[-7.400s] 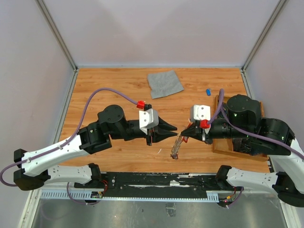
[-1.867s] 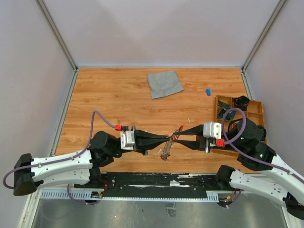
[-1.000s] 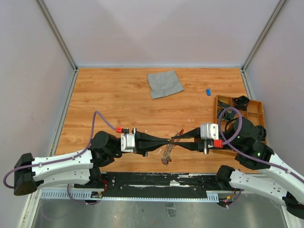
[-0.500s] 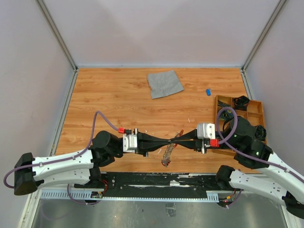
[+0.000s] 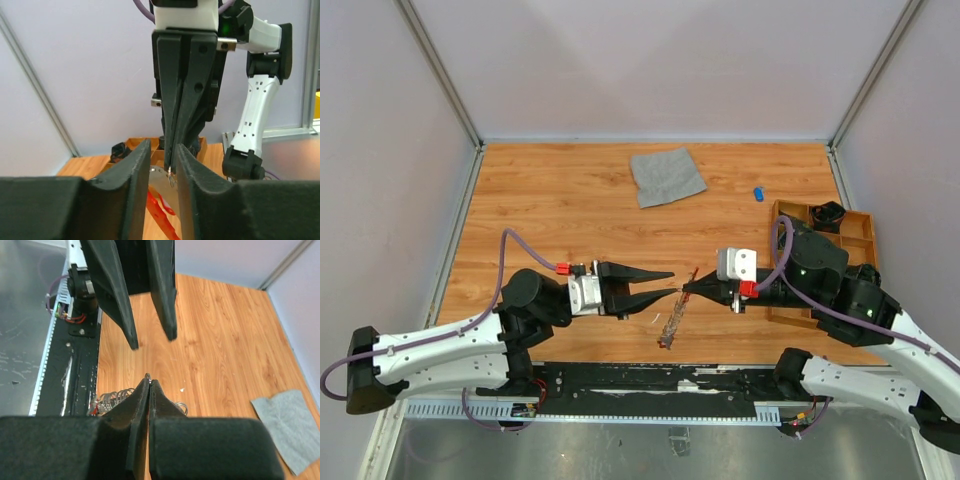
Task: Put the keys on the keyring
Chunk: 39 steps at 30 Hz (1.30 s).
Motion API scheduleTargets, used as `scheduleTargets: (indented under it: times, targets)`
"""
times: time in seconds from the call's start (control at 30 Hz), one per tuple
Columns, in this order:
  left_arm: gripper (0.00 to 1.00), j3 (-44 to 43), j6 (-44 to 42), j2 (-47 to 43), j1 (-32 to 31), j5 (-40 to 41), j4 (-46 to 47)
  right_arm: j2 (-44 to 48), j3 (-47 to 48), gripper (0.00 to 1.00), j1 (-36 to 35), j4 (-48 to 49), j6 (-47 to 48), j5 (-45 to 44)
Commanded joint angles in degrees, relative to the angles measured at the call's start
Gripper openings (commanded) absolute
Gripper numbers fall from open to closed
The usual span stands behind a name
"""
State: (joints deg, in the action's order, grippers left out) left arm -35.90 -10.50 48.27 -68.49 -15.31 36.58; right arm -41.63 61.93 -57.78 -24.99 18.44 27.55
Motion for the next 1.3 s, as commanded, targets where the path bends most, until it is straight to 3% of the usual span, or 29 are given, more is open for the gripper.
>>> scheduleTargets:
  times: [0.0,0.33,0.8,1.27]
  targets:
    - [0.35,-3.12,-3.83,-1.45,-0.24,3.72,-5.82,-0.5,4.35,0.0,0.3,-6.61,3.93,-5.51]
    - [0.35,-7.36,-5.7,1.66,-0.24,2.14,-14.69,-1.72,7.28,0.0,0.3,-11.35,7.18,-8.12]
    - [0.36,-9.71,-3.29,5.3,-0.24,1.02,-16.82,-1.18,6.72,0.0,0.3,-8.69,7.05,-5.28]
    - [0.32,-9.76,-4.05,5.69,-0.24,2.05,-18.7,-1.0,5.88,0.0,0.3,-6.28,6.88,-3.2]
